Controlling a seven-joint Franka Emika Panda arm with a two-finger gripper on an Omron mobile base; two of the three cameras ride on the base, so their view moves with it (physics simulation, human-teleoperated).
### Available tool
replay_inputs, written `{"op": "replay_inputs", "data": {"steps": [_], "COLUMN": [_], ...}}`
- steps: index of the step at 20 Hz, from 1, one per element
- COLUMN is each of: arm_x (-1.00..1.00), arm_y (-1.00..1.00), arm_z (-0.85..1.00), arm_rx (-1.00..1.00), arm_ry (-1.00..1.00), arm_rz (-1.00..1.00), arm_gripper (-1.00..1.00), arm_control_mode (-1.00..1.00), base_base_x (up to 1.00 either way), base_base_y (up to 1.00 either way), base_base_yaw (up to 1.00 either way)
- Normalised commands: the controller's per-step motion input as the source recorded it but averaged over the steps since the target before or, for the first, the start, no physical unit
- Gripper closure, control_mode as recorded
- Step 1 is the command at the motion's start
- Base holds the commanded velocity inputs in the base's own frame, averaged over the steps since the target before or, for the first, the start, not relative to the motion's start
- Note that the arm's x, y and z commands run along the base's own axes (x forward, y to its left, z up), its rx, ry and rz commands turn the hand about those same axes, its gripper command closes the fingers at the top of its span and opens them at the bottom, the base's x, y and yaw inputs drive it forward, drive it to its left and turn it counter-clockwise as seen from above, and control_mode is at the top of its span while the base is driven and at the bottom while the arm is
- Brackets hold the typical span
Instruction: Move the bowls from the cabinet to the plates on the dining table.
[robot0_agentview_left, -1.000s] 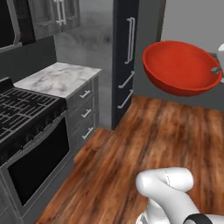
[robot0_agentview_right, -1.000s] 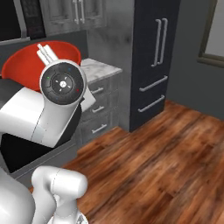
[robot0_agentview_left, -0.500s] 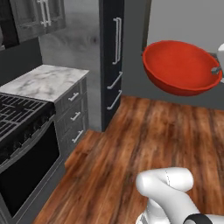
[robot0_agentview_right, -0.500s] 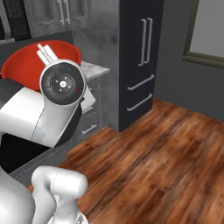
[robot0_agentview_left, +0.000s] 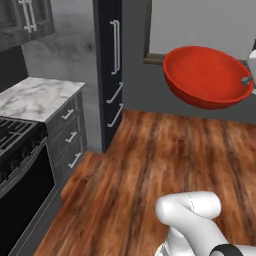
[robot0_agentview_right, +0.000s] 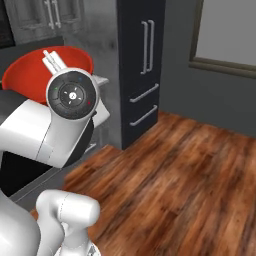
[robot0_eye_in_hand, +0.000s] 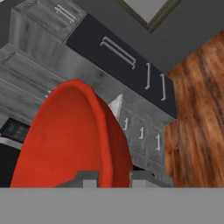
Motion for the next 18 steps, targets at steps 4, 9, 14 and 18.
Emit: {"op": "replay_inputs", "data": {"steps": [4,9,14,18], "arm_x": [0.00,0.00,0.00,0.00], "arm_y": [0.00,0.00,0.00,0.00], "arm_z": [0.00,0.00,0.00,0.00], "arm_rx": [0.00,0.00,0.00,0.00], "arm_ry": [0.00,0.00,0.00,0.00], "arm_rz": [0.00,0.00,0.00,0.00], "arm_gripper": [1.00,1.00,1.00,1.00], "arm_control_mode": [1.00,1.00,1.00,1.00], "base_base_x": [0.00,0.00,0.00,0.00], "base_base_y": [0.03,0.03,0.03,0.03], "base_base_yaw": [-0.25,-0.25,-0.25,-0.25]}}
